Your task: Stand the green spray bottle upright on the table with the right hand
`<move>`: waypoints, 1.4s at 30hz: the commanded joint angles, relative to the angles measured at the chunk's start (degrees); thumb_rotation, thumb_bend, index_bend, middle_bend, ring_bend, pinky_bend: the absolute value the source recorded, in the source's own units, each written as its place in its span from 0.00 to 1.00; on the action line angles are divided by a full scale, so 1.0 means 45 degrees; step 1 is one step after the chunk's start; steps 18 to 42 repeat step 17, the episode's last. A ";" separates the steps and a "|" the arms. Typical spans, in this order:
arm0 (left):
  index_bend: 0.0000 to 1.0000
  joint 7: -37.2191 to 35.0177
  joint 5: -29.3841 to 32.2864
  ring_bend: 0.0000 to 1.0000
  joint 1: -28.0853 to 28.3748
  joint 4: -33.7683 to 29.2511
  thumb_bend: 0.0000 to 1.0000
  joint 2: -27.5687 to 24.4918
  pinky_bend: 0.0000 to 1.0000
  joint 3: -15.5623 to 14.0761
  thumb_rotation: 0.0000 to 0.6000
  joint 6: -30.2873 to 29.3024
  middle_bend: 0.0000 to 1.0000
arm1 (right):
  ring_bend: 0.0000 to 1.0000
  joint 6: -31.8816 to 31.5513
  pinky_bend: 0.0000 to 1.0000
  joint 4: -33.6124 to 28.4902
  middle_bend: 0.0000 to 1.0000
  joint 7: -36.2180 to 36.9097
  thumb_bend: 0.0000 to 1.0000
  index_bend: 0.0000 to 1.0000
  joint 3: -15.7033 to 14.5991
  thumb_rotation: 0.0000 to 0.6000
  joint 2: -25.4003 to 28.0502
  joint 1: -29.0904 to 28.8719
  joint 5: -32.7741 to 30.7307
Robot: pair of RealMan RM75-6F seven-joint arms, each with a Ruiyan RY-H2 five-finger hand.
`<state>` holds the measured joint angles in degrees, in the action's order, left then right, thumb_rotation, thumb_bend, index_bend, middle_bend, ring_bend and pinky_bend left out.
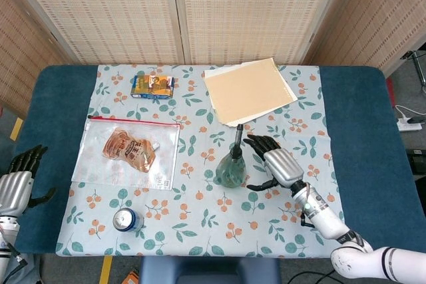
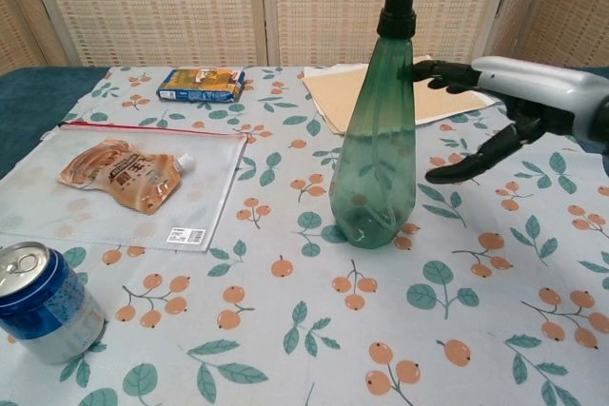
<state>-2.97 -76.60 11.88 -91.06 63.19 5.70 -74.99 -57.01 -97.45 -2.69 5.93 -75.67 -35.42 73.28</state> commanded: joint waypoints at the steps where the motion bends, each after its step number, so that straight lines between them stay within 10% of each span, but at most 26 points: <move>1: 0.00 -0.0019 0.0001 0.00 -0.0014 -0.0013 0.25 -0.0015 0.05 0.0008 1.00 -0.0024 0.00 | 0.00 -0.0054 0.00 -0.3825 0.00 -0.6378 0.00 0.00 -0.0972 1.00 0.3715 -0.0247 -0.3227; 5: 0.00 -0.0098 -0.0081 0.00 -0.0041 -0.0026 0.25 -0.0025 0.05 0.0015 1.00 -0.0117 0.00 | 0.00 -0.2552 0.00 -0.4802 0.00 -0.9655 0.00 0.00 -0.1537 1.00 0.4246 0.0213 -0.4115; 15: 0.00 0.0090 -0.0091 0.00 0.0031 -0.0029 0.25 0.0063 0.05 0.0050 1.00 -0.0104 0.00 | 0.00 -0.4502 0.00 -0.2305 0.00 -0.7972 0.00 0.00 -0.1779 1.00 0.3630 0.2043 -0.2682; 42: 0.00 0.0120 -0.0069 0.00 0.0022 -0.0034 0.25 0.0063 0.05 0.0040 1.00 -0.0099 0.00 | 0.00 -0.4606 0.00 -0.1780 0.00 -0.7650 0.00 0.00 -0.1722 1.00 0.3367 0.2235 -0.2560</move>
